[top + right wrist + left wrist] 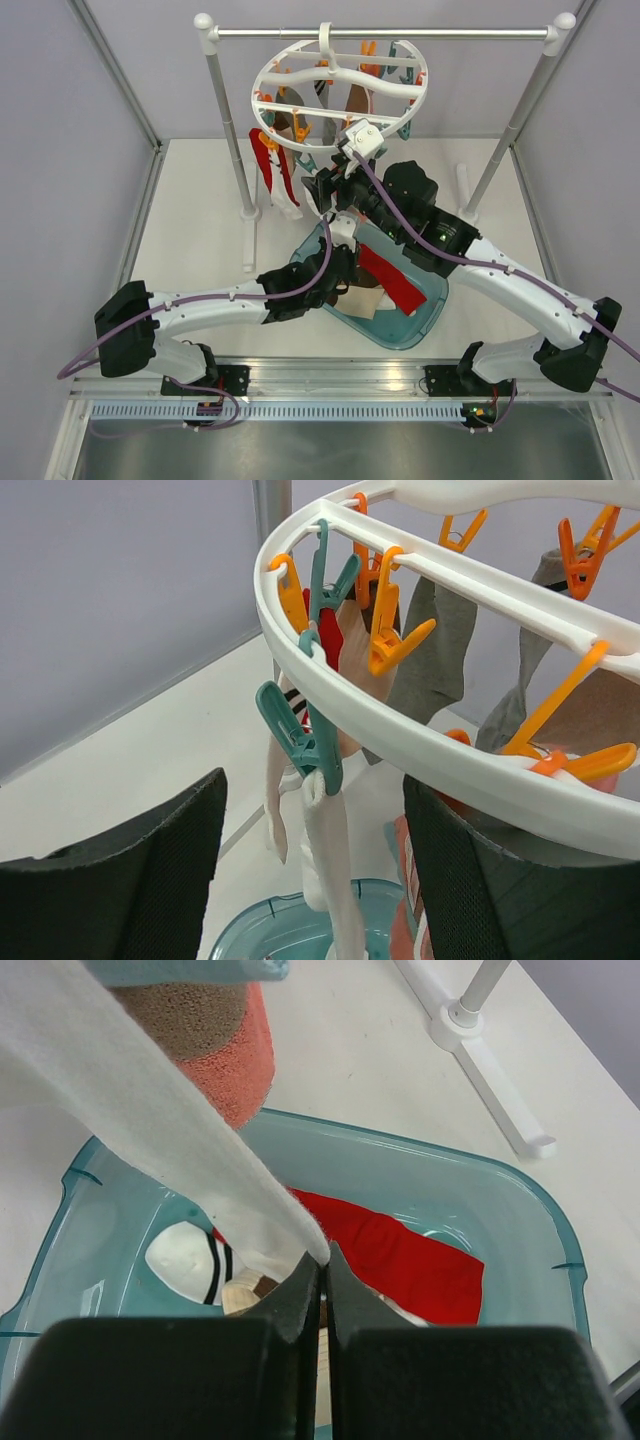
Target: Remove the socks clipped to the hanger
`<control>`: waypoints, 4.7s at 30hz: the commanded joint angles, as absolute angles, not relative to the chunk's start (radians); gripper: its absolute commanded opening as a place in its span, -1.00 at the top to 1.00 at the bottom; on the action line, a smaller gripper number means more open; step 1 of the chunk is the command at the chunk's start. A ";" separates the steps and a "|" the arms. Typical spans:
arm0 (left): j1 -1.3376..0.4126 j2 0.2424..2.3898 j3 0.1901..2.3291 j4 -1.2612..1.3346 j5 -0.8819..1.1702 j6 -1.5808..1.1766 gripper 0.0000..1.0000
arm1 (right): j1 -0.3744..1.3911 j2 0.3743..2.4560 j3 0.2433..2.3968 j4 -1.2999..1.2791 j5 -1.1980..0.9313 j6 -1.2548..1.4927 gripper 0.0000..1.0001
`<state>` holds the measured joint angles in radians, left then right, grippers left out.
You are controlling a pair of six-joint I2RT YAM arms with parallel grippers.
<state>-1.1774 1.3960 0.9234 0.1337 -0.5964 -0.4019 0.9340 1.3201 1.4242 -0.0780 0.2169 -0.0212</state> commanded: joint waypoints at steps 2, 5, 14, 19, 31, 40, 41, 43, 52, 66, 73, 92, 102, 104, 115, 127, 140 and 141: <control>-1.192 1.404 0.962 0.169 -0.586 -0.376 0.95 | 0.939 1.327 1.479 -0.086 0.187 -0.018 -0.51; -1.196 1.405 0.962 0.167 -0.583 -0.374 0.95 | 0.939 1.335 1.494 -0.101 0.187 -0.017 -0.51; -1.210 1.422 0.968 0.161 -0.591 -0.368 0.95 | 0.974 1.350 1.476 -0.081 0.284 -0.047 -0.51; -1.218 1.427 0.969 0.161 -0.592 -0.359 0.95 | 0.988 1.350 1.451 -0.023 0.382 -0.069 -0.51; -1.244 1.443 0.989 0.160 -0.614 -0.311 0.95 | 1.000 1.342 1.375 0.118 0.483 -0.101 -0.43; -1.255 1.451 0.996 0.156 -0.617 -0.301 0.95 | 1.002 1.344 1.377 0.149 0.494 -0.112 -0.31; -1.255 1.453 0.996 0.156 -0.617 -0.301 0.95 | 1.002 1.344 1.378 0.149 0.494 -0.112 -0.27; -1.255 1.451 0.994 0.155 -0.618 -0.299 0.95 | 1.002 1.342 1.376 0.153 0.495 -0.112 -0.13; -1.255 1.442 0.985 0.153 -0.618 -0.302 0.95 | 1.002 1.328 1.373 0.156 0.502 -0.103 0.57; -1.255 1.499 1.015 0.152 -0.543 -0.322 0.80 | 1.002 1.296 1.365 0.155 0.511 -0.103 0.70; -1.253 1.509 1.028 0.163 -0.463 -0.315 -0.19 | 1.002 1.284 1.364 0.140 0.517 -0.106 0.70; -1.253 1.114 0.904 0.089 -0.420 -0.371 -0.40 | 1.000 1.227 1.359 0.091 0.541 -0.104 0.71; -1.028 0.879 0.887 -0.089 -0.467 -0.442 -0.69 | 1.000 1.204 1.361 0.064 0.549 -0.112 0.71; -0.918 0.848 0.873 -0.098 -0.376 -0.475 -0.70 | 1.000 1.201 1.361 0.058 0.549 -0.112 0.71; -0.716 0.887 0.805 0.081 -0.061 -0.541 -0.66 | 1.002 1.193 1.367 0.049 0.551 -0.117 0.70; -0.709 0.985 0.769 0.221 -0.005 -0.554 -0.60 | 1.000 1.192 1.373 0.044 0.535 -0.106 0.70; -0.709 1.014 0.730 0.307 0.070 -0.563 0.48 | 1.000 1.178 1.362 0.043 0.552 -0.109 0.69; -0.710 1.014 0.730 0.308 0.077 -0.563 0.64 | 1.000 1.178 1.359 0.043 0.554 -0.107 0.69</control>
